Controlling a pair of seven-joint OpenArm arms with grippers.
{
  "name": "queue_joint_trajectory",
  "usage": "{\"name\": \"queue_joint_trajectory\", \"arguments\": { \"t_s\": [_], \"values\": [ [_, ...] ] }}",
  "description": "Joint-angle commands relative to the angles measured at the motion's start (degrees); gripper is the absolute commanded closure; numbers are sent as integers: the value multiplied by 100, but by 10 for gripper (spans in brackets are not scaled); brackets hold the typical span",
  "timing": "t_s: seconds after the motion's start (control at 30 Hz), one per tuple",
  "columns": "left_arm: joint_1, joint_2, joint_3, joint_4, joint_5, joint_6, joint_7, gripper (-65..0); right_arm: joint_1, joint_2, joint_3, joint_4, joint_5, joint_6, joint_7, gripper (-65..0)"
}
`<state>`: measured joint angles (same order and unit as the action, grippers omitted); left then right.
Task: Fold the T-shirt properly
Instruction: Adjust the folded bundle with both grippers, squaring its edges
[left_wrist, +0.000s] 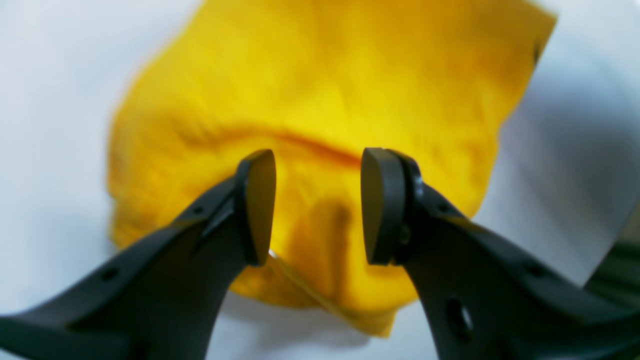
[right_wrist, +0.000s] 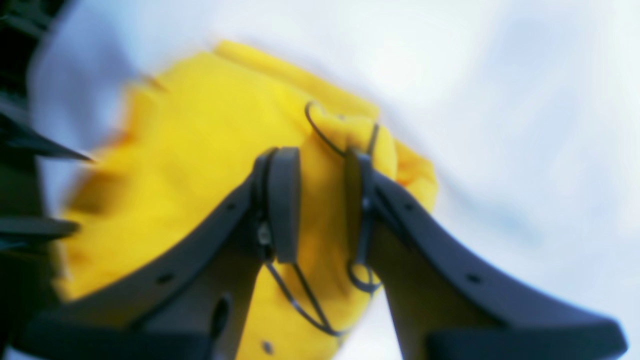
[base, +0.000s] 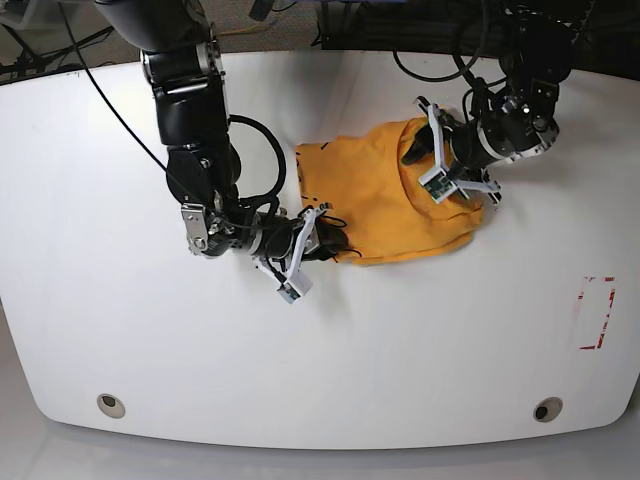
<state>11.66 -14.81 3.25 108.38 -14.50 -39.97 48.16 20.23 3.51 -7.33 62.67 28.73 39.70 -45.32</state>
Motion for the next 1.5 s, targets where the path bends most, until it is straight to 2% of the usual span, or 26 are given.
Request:
{"name": "queue_joint_trajectory", "arguments": {
  "t_s": [0.0,0.17,0.33,0.53,0.67,0.8,0.97,1.03,1.13,1.4,1.47],
  "values": [
    [-10,-36,49,-170,101,-3,-100,-257,179,5,26,-92,-372,30,369,-138],
    [-388,-71,40,-908,294,-3,-117,-257,39,111,52,-100,-627,30,589,-138],
    [-1135,-273,84,-2007,338,-3,-249,-257,-225,462,52,172,-363,30,589,-136],
    [-1795,-458,84,-2482,356,-3,-434,-257,-629,621,52,700,-337,30,528,-132],
    [-2102,-625,31,-2218,347,-3,-407,-257,-972,621,52,1579,-346,30,141,-132],
    [-2094,-818,31,-1409,347,-3,-407,-257,-1069,603,52,2317,-363,30,-202,-133],
    [-1777,-836,31,-653,356,-3,-302,-257,-744,550,34,2335,-372,30,-237,-136],
    [-1672,-801,67,-460,356,-3,-152,-257,-559,436,34,2053,-372,30,-237,-136],
    [-1505,-422,84,-319,364,-3,-38,-257,-190,392,34,1500,-381,30,-193,-136],
    [-1118,439,84,-609,391,-3,41,-257,258,392,17,93,-381,30,572,-138],
    [-1100,501,84,-855,496,-3,32,-257,258,410,17,-13,-381,30,651,-138]
  ]
}}
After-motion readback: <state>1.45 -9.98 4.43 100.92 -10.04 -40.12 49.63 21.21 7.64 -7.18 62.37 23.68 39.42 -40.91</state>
